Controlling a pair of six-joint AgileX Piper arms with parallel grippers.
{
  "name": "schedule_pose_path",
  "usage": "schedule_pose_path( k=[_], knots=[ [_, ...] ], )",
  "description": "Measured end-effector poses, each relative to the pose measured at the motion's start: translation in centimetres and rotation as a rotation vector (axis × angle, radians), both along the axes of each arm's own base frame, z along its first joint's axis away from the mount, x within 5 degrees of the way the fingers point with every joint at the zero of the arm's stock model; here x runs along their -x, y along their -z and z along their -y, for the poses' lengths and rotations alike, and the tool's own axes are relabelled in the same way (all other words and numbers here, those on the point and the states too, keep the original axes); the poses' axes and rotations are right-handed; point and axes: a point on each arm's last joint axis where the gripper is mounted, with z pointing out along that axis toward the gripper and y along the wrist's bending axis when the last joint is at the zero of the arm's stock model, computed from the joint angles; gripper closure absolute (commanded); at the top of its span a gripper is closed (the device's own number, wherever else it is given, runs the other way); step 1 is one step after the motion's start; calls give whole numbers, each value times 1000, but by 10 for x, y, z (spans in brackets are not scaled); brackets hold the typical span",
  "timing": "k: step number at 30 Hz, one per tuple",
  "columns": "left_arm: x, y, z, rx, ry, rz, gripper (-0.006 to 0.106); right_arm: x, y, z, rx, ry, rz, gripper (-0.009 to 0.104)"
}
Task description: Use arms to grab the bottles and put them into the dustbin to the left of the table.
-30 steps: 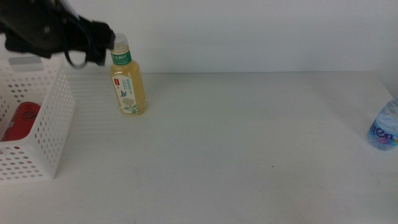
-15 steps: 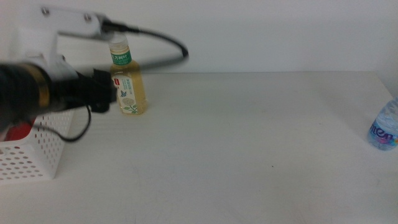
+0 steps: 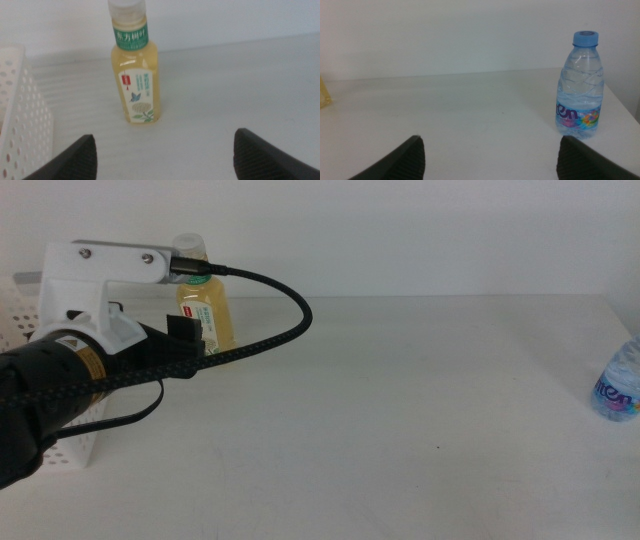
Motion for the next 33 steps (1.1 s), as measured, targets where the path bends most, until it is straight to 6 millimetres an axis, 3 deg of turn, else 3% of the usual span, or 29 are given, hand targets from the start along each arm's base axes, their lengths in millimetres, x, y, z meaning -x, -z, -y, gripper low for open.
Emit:
schedule_pose_path(
  k=[9, 18, 24, 33],
  knots=[
    [-1, -2, 2, 8, 21, 21, 11, 0, 0, 0, 0, 0, 0, 25],
    [2, 4, -3, -123, 127, -58, 11, 0, 0, 0, 0, 0, 0, 25],
    [0, 5, -10, -78, 168, -74, 11, 0, 0, 0, 0, 0, 0, 25],
    [-1, 7, -7, -13, 195, 44, 11, 0, 0, 0, 0, 0, 0, 25]
  ],
)
